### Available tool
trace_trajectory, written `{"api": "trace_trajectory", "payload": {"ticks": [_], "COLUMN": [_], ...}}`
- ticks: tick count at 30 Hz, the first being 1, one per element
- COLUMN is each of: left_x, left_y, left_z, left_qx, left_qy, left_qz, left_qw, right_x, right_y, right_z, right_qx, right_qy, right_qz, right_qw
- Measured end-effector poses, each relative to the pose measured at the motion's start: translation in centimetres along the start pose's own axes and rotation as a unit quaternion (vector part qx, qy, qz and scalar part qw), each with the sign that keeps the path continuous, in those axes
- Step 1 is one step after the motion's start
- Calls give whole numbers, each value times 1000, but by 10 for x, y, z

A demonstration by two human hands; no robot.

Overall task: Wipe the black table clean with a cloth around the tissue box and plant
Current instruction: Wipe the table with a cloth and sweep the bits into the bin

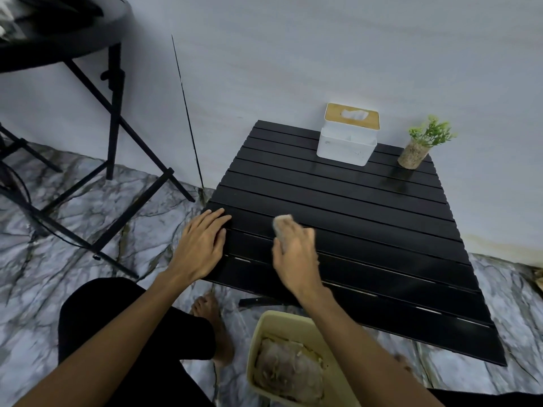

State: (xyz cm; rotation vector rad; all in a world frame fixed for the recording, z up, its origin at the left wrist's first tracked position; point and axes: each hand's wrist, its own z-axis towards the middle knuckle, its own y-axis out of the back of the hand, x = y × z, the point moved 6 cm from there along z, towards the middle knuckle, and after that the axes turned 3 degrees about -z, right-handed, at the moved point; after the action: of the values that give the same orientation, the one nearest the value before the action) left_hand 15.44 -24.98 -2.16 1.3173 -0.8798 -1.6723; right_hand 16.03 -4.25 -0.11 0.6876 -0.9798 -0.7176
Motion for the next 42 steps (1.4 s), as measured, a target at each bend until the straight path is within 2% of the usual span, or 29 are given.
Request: {"api": "trace_trajectory", "payload": {"ticks": [2,5,6,8,9,11,14,16,18,21,25,27,30,34,37,42], "left_x": [10,18,18,17,17,17,17,16,17,17,23,27,34,41,44,47], "left_y": [4,7,6,4,4,5,5,6,8,13,18,19,21,27,29,30], "left_z": [0,2,1,0,0,-1,-1,-1,-1,-2,-1,1,3,5,6,5], "left_qx": [-5,-10,-9,-12,-13,-15,-20,-28,-36,-45,-33,-23,-20,-43,-54,-22], "left_qy": [14,17,15,9,8,10,8,8,16,38,77,100,146,188,208,207], "left_qz": [-6,-25,-31,-45,-51,-60,-74,-87,-109,-152,-255,-336,-470,-535,-530,-483], "left_qw": [1000,1000,999,999,999,998,997,996,993,987,963,936,870,822,821,850], "right_x": [29,48,48,39,30,0,-51,-73,-75,-40,12,30,54,78,89,104], "right_y": [-18,-29,-26,-15,-7,5,15,1,-22,-53,-92,-105,-108,-100,-100,-91], "right_z": [-5,-21,-26,-26,-19,6,48,74,94,113,128,128,120,99,76,42], "right_qx": [51,118,134,136,116,42,-90,-97,-83,-51,43,93,139,162,183,210], "right_qy": [74,204,233,234,204,77,-107,-163,-170,-124,-17,20,62,95,95,145], "right_qz": [28,71,96,151,174,190,110,51,-3,-38,13,40,78,138,153,157], "right_qw": [996,969,958,951,956,978,984,981,982,990,999,995,985,972,966,954]}}
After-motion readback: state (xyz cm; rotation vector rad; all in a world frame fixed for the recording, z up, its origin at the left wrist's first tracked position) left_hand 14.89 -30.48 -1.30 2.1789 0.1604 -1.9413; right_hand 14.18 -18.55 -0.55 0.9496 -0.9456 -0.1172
